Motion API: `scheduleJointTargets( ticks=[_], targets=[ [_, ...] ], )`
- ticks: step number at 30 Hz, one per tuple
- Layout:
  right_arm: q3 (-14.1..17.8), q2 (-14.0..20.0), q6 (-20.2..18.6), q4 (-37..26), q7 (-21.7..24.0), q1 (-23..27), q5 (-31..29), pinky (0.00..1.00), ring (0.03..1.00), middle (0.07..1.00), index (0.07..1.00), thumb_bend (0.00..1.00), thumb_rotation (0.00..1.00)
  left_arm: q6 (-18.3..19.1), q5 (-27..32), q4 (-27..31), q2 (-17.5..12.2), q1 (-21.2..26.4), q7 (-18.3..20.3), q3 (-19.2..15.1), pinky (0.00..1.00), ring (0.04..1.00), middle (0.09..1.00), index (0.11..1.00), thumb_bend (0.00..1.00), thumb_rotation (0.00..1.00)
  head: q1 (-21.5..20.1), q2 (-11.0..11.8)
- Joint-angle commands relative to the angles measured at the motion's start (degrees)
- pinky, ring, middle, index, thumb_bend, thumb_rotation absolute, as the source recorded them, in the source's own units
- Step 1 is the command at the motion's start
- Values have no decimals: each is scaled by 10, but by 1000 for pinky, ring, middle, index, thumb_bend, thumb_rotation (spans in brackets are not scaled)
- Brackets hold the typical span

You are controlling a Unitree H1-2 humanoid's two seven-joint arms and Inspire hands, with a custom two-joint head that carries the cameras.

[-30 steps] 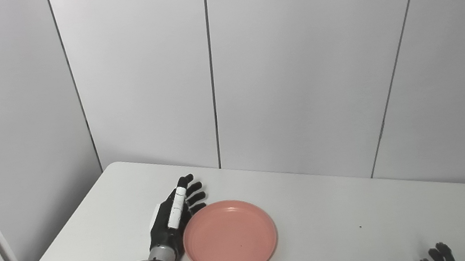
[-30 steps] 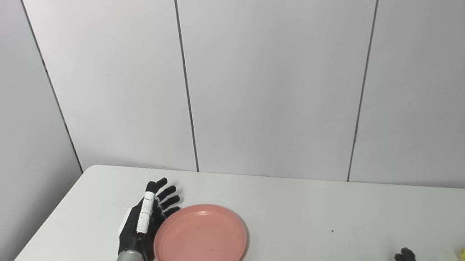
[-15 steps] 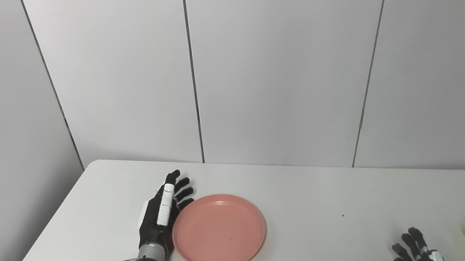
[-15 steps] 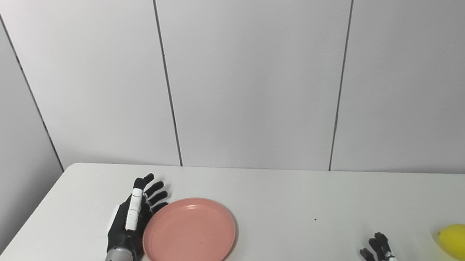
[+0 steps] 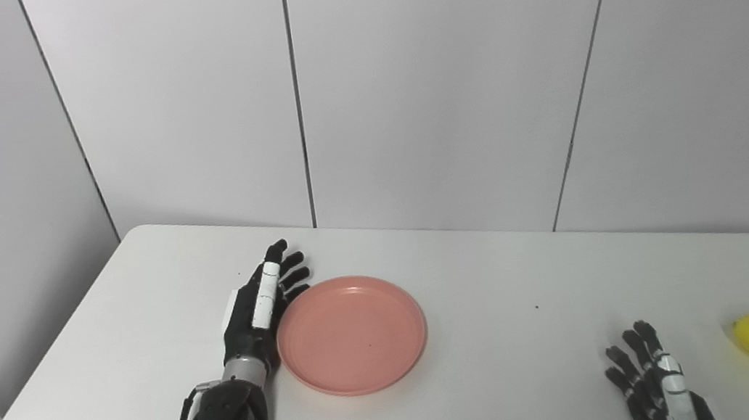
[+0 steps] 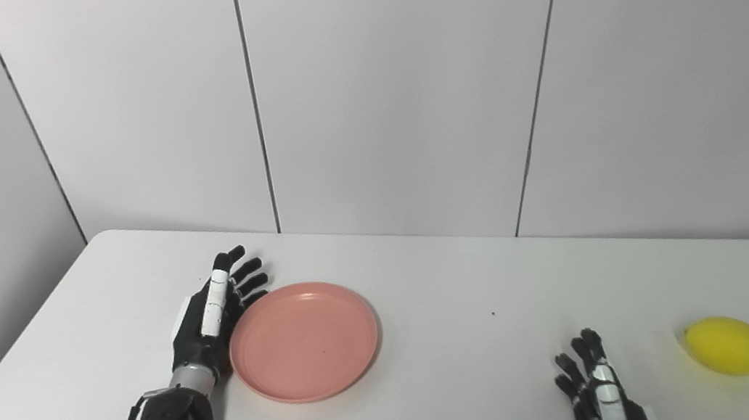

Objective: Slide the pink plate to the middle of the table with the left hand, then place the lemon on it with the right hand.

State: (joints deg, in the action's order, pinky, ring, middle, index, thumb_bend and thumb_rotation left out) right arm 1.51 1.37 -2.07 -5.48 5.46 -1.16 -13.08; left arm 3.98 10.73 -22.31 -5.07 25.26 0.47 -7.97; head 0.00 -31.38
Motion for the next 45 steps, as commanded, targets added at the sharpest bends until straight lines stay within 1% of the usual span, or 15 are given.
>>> scheduleJointTargets(
  ticks=[1, 5, 8, 11, 14, 17, 21, 24, 28, 30, 37, 42, 45],
  targets=[
    [-6, -10, -32, 11, -6, -3, 1, 932, 925, 971, 978, 721, 904, 38, 5, -3, 6, 3, 3, 3, 781, 821, 848, 857, 952, 837, -8, -2],
    [-6, -15, -29, 16, -8, 0, 4, 926, 923, 972, 972, 730, 885, 43, 12, -4, 9, 9, 7, 2, 791, 822, 832, 841, 989, 811, -12, -3],
    [-8, -15, -31, 13, -9, 0, 8, 928, 925, 975, 971, 720, 897, 50, 3, 4, 16, 8, 0, 6, 797, 807, 822, 847, 999, 817, -12, -3],
    [-8, -16, -27, 17, -7, 1, 4, 936, 926, 979, 977, 712, 897, 58, -7, 11, 20, 6, -10, 11, 797, 815, 829, 860, 986, 831, -13, -3],
    [-9, -17, -29, 17, -7, 2, 3, 935, 923, 976, 973, 725, 889, 63, -15, 19, 23, 4, -13, 15, 794, 813, 834, 870, 955, 849, -17, -3],
    [-12, -20, -33, 14, -10, 2, 8, 935, 922, 974, 973, 724, 893, 68, -20, 27, 24, 1, -12, 18, 791, 812, 841, 872, 938, 862, -32, -3],
    [-17, -25, -33, 15, -17, 3, 16, 926, 908, 964, 966, 744, 881, 82, -18, 43, 23, -1, -11, 20, 793, 822, 853, 877, 946, 860, -50, -4],
    [-19, -30, -40, 12, -21, 4, 15, 933, 918, 968, 967, 749, 874, 91, -14, 53, 23, -1, -9, 20, 796, 825, 856, 876, 940, 856, -52, -4],
    [-20, -33, -39, 13, -25, 5, 16, 933, 927, 969, 967, 734, 875, 93, -12, 65, 31, -1, -12, 20, 799, 830, 854, 871, 919, 850, -50, -6],
    [-20, -34, -38, 14, -26, 6, 19, 931, 925, 967, 967, 732, 878, 104, -11, 76, 37, 1, -16, 20, 779, 823, 849, 870, 923, 842, -52, -6],
    [-25, -37, -43, 8, -29, 6, 29, 927, 924, 968, 969, 751, 881, 136, -20, 116, 48, 2, -23, 24, 757, 820, 846, 851, 905, 847, -64, -11],
    [-29, -41, -51, 0, -32, 6, 33, 933, 924, 962, 969, 728, 889, 158, -21, 135, 51, 2, -26, 27, 761, 814, 843, 835, 914, 842, -68, -12],
    [-31, -43, -50, -1, -35, 6, 39, 928, 921, 958, 967, 715, 888, 180, -23, 155, 56, -3, -27, 33, 778, 824, 855, 835, 900, 843, -71, -13]
  ],
)
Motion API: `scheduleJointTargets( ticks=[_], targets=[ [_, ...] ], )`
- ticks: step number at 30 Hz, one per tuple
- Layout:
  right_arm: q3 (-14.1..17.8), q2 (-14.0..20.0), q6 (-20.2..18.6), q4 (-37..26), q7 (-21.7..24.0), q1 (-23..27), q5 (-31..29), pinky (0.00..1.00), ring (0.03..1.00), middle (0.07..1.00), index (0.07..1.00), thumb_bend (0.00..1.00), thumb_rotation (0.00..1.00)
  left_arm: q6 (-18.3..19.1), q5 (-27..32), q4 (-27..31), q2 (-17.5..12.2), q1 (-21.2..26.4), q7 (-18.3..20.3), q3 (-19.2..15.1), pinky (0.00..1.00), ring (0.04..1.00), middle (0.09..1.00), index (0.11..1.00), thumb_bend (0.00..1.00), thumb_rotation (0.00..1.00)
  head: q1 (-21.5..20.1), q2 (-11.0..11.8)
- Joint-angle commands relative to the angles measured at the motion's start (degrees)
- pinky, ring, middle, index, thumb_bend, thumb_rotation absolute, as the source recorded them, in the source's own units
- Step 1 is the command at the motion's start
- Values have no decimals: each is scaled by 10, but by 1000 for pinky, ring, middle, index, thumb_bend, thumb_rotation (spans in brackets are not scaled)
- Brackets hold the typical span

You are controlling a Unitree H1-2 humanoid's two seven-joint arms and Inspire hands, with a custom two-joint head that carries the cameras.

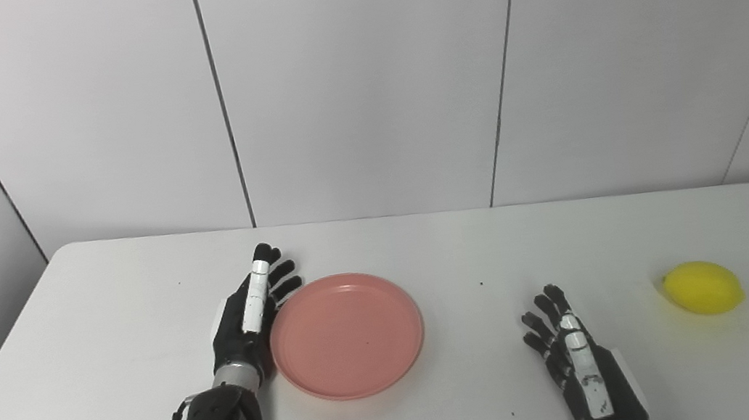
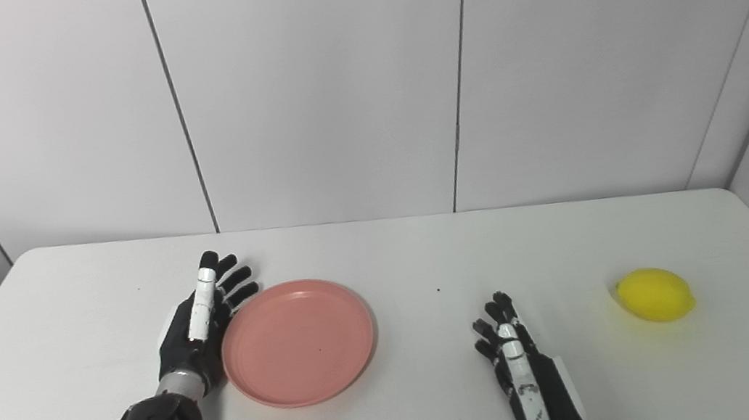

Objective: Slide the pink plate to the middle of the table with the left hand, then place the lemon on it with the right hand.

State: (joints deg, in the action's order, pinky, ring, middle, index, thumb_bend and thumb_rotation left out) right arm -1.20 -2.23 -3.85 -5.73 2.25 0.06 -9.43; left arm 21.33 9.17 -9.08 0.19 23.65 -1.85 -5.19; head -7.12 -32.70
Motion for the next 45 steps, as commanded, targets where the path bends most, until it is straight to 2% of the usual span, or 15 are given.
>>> scheduleJointTargets(
  ticks=[1, 6, 11, 16, 24, 33, 45],
  targets=[
    [-5, -7, -32, 1, -3, -6, 3, 924, 919, 960, 966, 714, 887, 14, -8, 29, 6, 12, -6, 7, 777, 818, 850, 827, 895, 831, -1, 0],
    [-5, -9, -30, 4, -5, -5, 3, 917, 918, 961, 959, 722, 877, 29, -4, 44, 24, 7, -11, 4, 792, 818, 845, 809, 868, 789, -3, -1],
    [-9, -12, -30, 4, -8, -3, 9, 912, 915, 960, 958, 731, 877, 36, -1, 51, 33, 4, -7, 7, 816, 832, 857, 825, 830, 795, -22, -3],
    [-13, -19, -24, 11, -10, 1, 17, 912, 911, 959, 960, 771, 864, 43, 13, 58, 33, 1, 1, 2, 867, 869, 889, 867, 798, 799, -47, -6],
    [-24, -28, -19, 18, -15, 7, 42, 892, 891, 948, 960, 760, 880, 33, 18, 47, 30, -1, 8, -2, 869, 872, 892, 915, 781, 800, -83, -9],
    [-26, -38, -22, 18, -20, 10, 54, 884, 878, 940, 957, 752, 876, 36, 28, 62, 35, -12, 19, 3, 868, 877, 912, 924, 792, 795, -89, -9],
    [-26, -41, -24, 16, -18, 11, 56, 890, 878, 940, 957, 747, 872, 9, 19, 81, 53, -33, 14, 10, 837, 869, 906, 921, 804, 774, -90, -8]
  ],
)
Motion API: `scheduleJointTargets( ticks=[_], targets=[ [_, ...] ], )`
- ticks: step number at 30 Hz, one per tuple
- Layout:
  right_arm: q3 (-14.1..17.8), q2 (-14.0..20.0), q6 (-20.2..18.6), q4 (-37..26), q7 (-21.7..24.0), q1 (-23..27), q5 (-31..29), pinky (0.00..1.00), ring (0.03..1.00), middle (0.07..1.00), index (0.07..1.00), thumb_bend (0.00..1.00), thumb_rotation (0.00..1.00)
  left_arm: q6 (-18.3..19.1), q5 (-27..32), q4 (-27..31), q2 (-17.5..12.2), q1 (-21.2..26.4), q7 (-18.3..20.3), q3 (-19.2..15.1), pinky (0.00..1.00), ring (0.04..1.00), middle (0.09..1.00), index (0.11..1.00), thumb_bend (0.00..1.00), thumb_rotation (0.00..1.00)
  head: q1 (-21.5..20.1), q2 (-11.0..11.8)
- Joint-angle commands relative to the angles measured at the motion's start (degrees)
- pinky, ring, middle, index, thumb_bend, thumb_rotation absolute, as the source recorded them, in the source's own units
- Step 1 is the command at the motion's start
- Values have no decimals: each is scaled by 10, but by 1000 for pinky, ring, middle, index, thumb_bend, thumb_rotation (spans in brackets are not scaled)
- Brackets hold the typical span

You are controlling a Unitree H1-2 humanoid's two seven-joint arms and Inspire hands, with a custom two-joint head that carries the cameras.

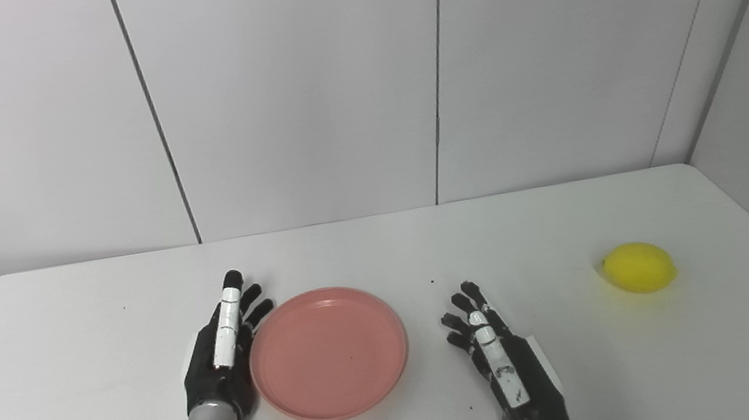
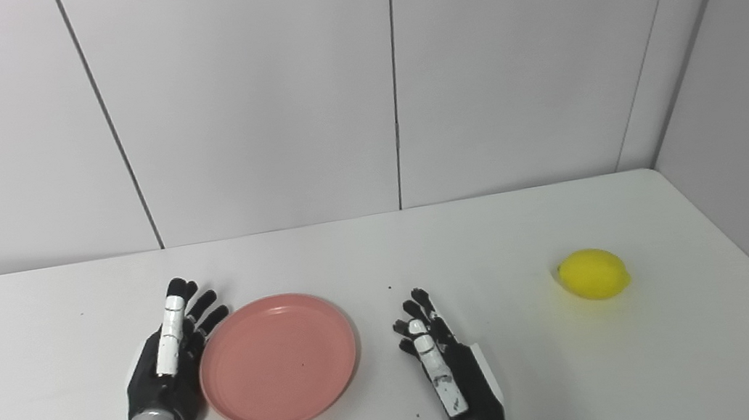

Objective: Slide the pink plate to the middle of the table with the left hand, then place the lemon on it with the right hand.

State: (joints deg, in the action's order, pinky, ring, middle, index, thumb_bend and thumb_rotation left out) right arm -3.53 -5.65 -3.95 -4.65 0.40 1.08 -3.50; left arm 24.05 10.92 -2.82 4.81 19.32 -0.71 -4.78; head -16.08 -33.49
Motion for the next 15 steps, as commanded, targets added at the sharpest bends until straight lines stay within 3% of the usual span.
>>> scheduleJointTargets(
  ticks=[1, 10, 15],
  targets=[
    [-2, -6, -22, 6, 1, 0, -3, 888, 877, 939, 956, 746, 871, -19, 2, 20, 8, 9, 3, 7, 839, 868, 906, 921, 807, 772, 0, -1],
    [-2, -8, -24, 8, -3, 2, 1, 883, 872, 935, 954, 749, 879, -21, 3, 14, 11, 10, 5, 8, 817, 854, 901, 926, 830, 777, -4, 1],
    [-3, -8, -9, 19, -7, 4, 14, 879, 876, 935, 952, 753, 895, -23, 3, 6, 6, 10, 8, 7, 860, 872, 915, 944, 815, 795, -16, 3]
  ],
)
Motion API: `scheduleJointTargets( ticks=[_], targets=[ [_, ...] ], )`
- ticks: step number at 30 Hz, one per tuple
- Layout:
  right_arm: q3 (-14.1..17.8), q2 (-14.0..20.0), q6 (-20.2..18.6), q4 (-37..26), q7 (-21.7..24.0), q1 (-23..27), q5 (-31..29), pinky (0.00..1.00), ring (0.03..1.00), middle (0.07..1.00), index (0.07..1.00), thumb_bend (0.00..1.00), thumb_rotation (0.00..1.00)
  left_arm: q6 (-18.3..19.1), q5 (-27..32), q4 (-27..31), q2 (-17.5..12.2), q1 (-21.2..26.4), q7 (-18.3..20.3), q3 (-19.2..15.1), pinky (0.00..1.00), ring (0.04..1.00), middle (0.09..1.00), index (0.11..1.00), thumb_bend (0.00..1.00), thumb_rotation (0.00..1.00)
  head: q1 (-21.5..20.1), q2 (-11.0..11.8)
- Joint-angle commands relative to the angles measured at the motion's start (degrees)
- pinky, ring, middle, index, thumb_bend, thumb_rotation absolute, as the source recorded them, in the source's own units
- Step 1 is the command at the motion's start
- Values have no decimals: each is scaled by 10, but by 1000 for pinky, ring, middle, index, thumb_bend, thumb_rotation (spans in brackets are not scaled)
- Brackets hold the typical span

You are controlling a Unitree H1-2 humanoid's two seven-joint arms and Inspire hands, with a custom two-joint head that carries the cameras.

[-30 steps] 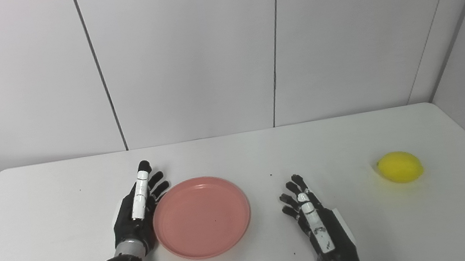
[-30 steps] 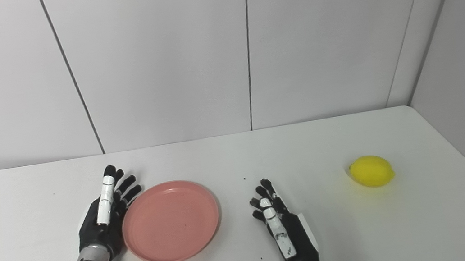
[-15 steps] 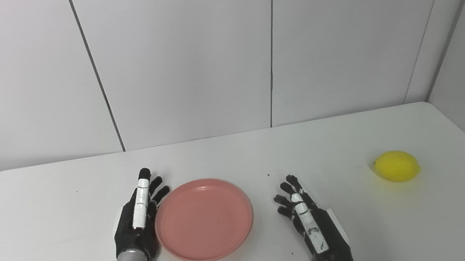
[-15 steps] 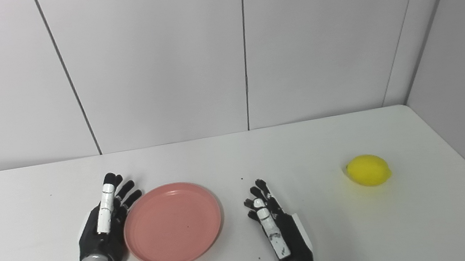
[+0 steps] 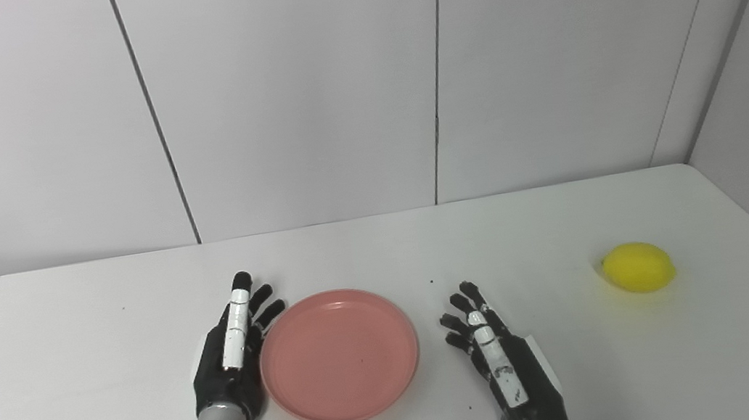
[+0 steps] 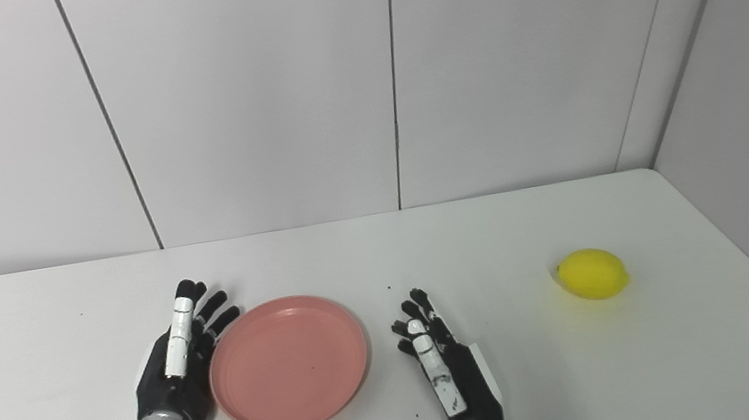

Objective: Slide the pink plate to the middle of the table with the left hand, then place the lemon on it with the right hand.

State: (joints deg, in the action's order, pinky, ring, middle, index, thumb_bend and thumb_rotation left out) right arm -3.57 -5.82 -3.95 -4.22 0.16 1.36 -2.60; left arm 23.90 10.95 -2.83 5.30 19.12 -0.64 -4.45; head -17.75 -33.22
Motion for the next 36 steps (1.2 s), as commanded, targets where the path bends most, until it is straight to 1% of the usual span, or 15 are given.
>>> scheduleJointTargets(
  ticks=[1, 3, 7, 8, 9, 12, 14, 15, 17, 19, 23, 28, 31, 34, 36],
  targets=[
    [0, -9, -3, 19, -12, 1, 10, 891, 885, 938, 954, 751, 899, -27, 5, 3, 0, 12, 10, 2, 866, 874, 913, 947, 817, 796, -12, 2],
    [5, -16, 7, 24, -30, 1, 23, 877, 873, 917, 926, 752, 864, -35, 10, -3, 0, 13, 14, 0, 872, 880, 911, 952, 807, 793, -19, 4],
    [15, -29, 28, 30, -61, -1, 47, 885, 865, 908, 891, 683, 834, -41, 14, -8, -4, 15, 25, -2, 888, 888, 924, 951, 813, 787, -26, 6],
    [19, -31, 33, 31, -68, -1, 51, 876, 852, 908, 873, 661, 828, -43, 15, -11, -4, 15, 26, -3, 888, 889, 926, 957, 814, 786, -40, 11],
    [22, -33, 38, 31, -74, -1, 55, 874, 850, 908, 871, 658, 828, -45, 15, -14, -5, 15, 26, -3, 889, 889, 927, 959, 814, 786, -40, 11],
    [33, -37, 58, 33, -87, 3, 61, 832, 816, 844, 812, 677, 823, -53, 16, -25, -8, 17, 30, -3, 881, 887, 924, 966, 820, 791, -60, 18],
    [35, -38, 72, 33, -94, 5, 73, 789, 782, 792, 773, 687, 828, -57, 18, -30, -9, 17, 32, -4, 894, 890, 927, 971, 815, 800, -60, 18],
    [35, -37, 80, 33, -100, 6, 83, 781, 775, 782, 765, 687, 830, -63, 16, -35, -11, 18, 34, -3, 897, 890, 928, 973, 814, 802, -73, 22],
    [35, -34, 89, 32, -110, 9, 103, 760, 754, 752, 753, 677, 844, -72, 18, -45, -14, 19, 40, -4, 901, 891, 931, 983, 806, 817, -79, 24],
    [33, -30, 90, 30, -123, 12, 127, 746, 745, 741, 752, 686, 867, -76, 24, -53, -15, 20, 45, -7, 919, 900, 939, 988, 802, 812, -84, 25],
    [32, -25, 88, 24, -138, 20, 147, 720, 748, 748, 759, 709, 905, -81, 27, -62, -16, 23, 46, -10, 925, 900, 937, 989, 801, 813, -96, 30],
    [41, -18, 84, 23, -144, 34, 143, 718, 753, 758, 761, 709, 910, -87, 33, -76, -19, 28, 49, -11, 928, 900, 929, 987, 799, 816, -97, 35],
    [46, -16, 90, 23, -149, 42, 144, 709, 733, 748, 752, 728, 907, -91, 34, -84, -23, 29, 51, -9, 944, 913, 940, 995, 800, 826, -99, 37],
    [44, -12, 84, 15, -157, 46, 167, 714, 719, 739, 756, 750, 919, -94, 32, -86, -25, 28, 48, -6, 927, 904, 932, 988, 800, 828, -102, 38],
    [42, -11, 81, 9, -161, 48, 180, 694, 710, 740, 757, 745, 927, -92, 31, -84, -25, 28, 48, -4, 928, 904, 930, 984, 797, 832, -102, 38]
  ],
)
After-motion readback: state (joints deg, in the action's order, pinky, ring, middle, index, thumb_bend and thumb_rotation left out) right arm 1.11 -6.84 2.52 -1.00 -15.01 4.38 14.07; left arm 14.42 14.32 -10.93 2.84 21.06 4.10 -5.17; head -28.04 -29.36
